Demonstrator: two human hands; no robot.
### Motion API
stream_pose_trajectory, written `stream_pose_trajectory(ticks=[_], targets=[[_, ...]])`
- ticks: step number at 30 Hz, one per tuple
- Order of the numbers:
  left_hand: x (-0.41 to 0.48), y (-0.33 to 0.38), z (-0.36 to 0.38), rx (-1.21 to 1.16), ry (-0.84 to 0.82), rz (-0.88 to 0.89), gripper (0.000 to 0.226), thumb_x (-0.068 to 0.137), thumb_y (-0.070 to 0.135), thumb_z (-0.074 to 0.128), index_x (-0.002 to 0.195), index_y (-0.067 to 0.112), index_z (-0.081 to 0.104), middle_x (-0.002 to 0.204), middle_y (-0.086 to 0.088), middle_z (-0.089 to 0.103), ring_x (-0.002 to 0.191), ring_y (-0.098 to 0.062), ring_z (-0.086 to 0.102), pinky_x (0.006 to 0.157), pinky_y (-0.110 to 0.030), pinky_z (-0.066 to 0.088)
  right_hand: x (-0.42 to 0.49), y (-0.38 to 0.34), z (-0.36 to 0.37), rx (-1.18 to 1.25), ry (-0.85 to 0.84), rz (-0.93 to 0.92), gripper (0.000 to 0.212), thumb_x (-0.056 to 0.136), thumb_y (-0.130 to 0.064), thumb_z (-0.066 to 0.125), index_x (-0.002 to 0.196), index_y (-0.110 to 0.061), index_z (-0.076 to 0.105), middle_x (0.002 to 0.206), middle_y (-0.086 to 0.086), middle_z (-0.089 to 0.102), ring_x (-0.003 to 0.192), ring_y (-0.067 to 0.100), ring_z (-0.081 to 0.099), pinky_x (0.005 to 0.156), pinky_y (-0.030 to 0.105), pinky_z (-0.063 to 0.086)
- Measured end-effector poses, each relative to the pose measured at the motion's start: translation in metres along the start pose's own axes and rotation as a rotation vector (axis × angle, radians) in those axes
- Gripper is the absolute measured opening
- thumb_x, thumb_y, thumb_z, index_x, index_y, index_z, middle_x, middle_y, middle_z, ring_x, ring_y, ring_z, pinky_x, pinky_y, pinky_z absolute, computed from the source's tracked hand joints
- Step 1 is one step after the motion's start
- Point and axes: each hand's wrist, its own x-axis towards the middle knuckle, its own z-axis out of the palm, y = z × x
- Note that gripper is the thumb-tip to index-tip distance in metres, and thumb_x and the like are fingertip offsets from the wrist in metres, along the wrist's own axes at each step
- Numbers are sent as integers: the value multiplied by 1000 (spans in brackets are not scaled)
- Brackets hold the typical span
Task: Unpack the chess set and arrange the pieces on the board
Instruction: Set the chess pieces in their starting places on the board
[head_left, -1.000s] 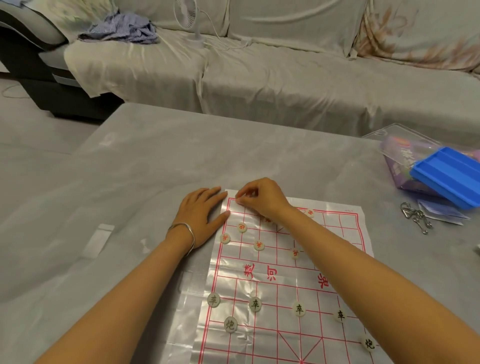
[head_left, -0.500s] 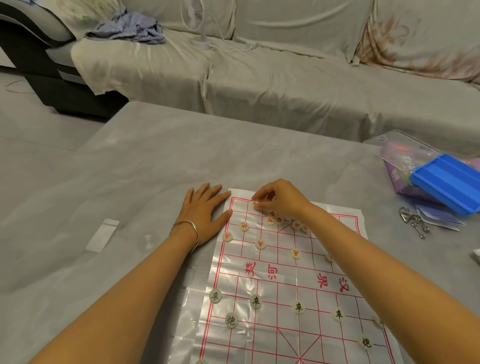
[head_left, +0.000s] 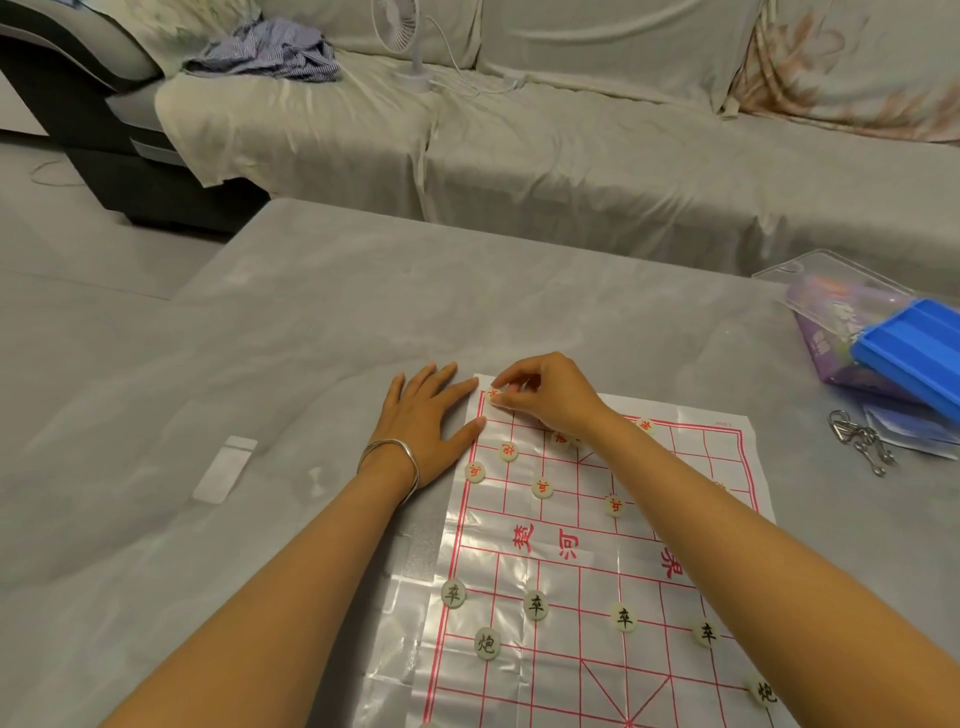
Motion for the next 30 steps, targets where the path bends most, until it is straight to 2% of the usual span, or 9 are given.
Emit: stream_pose_trajectory(ticks=[8, 12, 15, 20, 24, 26, 30], targets=[[0, -1, 1, -5, 20, 5, 61, 88, 61, 36, 143, 37, 25, 154, 8, 17, 144, -15, 7, 118, -39, -2, 5, -6, 8, 34, 12, -8, 23, 79, -32, 72, 99, -20, 71, 90, -2, 66, 78, 9, 56, 72, 21, 47], [-1, -2, 0, -69, 30, 16, 60, 88, 63, 32, 142, 39, 26, 154, 7, 19, 143, -14, 9, 117, -38, -1, -6, 0, -22, 94, 86, -8, 20, 84, -26, 68, 102, -18, 69, 90, -4, 64, 77, 6, 55, 67, 10, 42], [-2, 2, -3, -84, 18, 12, 53, 90, 57, 31, 140, 38, 31, 154, 7, 17, 144, -14, 7, 118, -39, -3, -23, 15, -53, 79, 132, 21, 15, 86, -23, 65, 100, -20, 69, 91, -6, 64, 80, 7, 56, 65, 9, 41], [-4, 4, -5, -37, 22, 30, 51, 92, 54, 28, 139, 38, 33, 154, 7, 17, 144, -15, 6, 117, -40, -6, -49, 34, -56, -96, -25, 78, 22, 85, -24, 66, 106, -19, 69, 96, -6, 64, 83, 10, 54, 65, 11, 41], [-5, 4, -4, -55, 23, 26, 60, 89, 60, 25, 143, 36, 26, 154, 6, 20, 143, -15, 10, 118, -40, -1, -54, 36, -47, -73, -28, 81, 25, 85, -22, 66, 108, -15, 70, 104, -1, 65, 81, 7, 51, 63, 9, 38], [-5, 3, -4, -78, 43, 22, 67, 86, 66, 23, 144, 34, 24, 153, 6, 23, 143, -16, 14, 118, -40, 3, -51, 36, -43, -58, -34, 96, 24, 84, -22, 67, 107, -15, 70, 104, 1, 66, 82, 8, 52, 65, 11, 40], [-5, 2, -3, -104, 65, 17, 70, 81, 63, 23, 144, 32, 25, 151, 5, 27, 141, -16, 18, 118, -41, 7, -41, 33, -41, -59, -53, 149, 21, 81, -24, 71, 100, -13, 70, 98, 4, 67, 81, 13, 56, 73, 20, 48]])
